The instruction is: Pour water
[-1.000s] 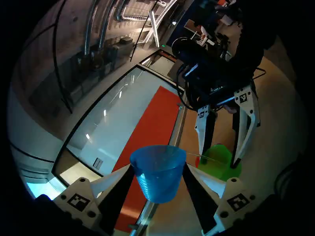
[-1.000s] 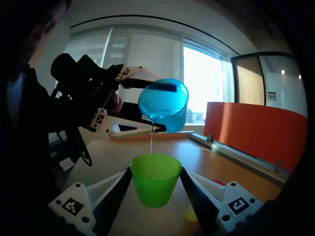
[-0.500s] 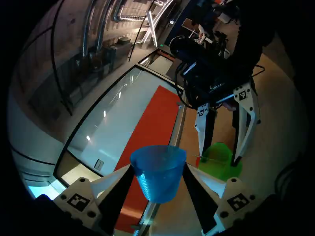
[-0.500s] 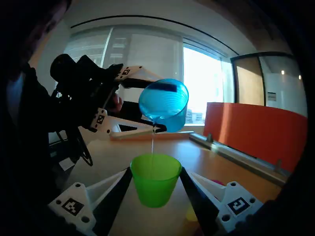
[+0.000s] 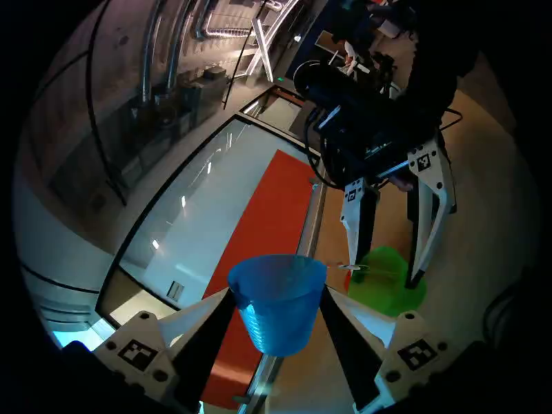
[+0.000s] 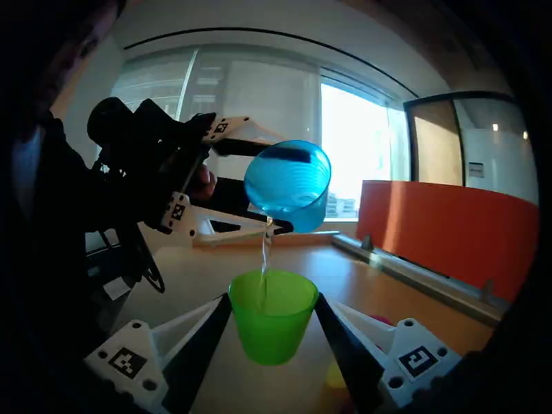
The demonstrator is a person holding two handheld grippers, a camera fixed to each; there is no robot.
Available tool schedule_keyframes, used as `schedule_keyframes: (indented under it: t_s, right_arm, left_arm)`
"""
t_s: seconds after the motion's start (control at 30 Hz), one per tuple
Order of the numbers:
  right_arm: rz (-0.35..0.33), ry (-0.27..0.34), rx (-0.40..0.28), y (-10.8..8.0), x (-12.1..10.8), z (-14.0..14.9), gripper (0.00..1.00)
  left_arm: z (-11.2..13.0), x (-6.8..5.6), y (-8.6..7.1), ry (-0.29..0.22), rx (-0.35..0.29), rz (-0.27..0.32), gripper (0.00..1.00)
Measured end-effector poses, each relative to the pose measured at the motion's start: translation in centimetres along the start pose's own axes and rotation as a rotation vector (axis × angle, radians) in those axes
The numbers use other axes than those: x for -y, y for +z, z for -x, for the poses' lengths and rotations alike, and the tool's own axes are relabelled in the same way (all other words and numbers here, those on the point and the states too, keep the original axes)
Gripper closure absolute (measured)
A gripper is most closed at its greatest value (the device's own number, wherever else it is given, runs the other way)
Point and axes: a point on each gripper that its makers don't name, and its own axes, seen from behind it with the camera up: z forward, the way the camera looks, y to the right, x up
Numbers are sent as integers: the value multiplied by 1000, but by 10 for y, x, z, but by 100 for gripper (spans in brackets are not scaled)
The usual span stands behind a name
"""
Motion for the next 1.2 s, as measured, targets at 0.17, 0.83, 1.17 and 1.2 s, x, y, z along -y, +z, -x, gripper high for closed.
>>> schedule_keyframes:
  t_s: [0.17, 0.83, 1.17, 1.2]
  right_arm:
    - [0, -1, 0, -1, 0, 1, 9]
    - [-9, -10, -1, -2, 2, 0, 9]
    - [-5, -11, -5, -3, 1, 0, 10]
    - [-4, -12, -5, -3, 1, 0, 10]
  left_arm:
    - [0, 1, 0, 7, 1, -1, 16]
    - [-3, 1, -2, 22, -2, -3, 16]
    - [-1, 1, -1, 31, -1, -3, 16]
    - [-1, 1, -1, 33, -1, -3, 16]
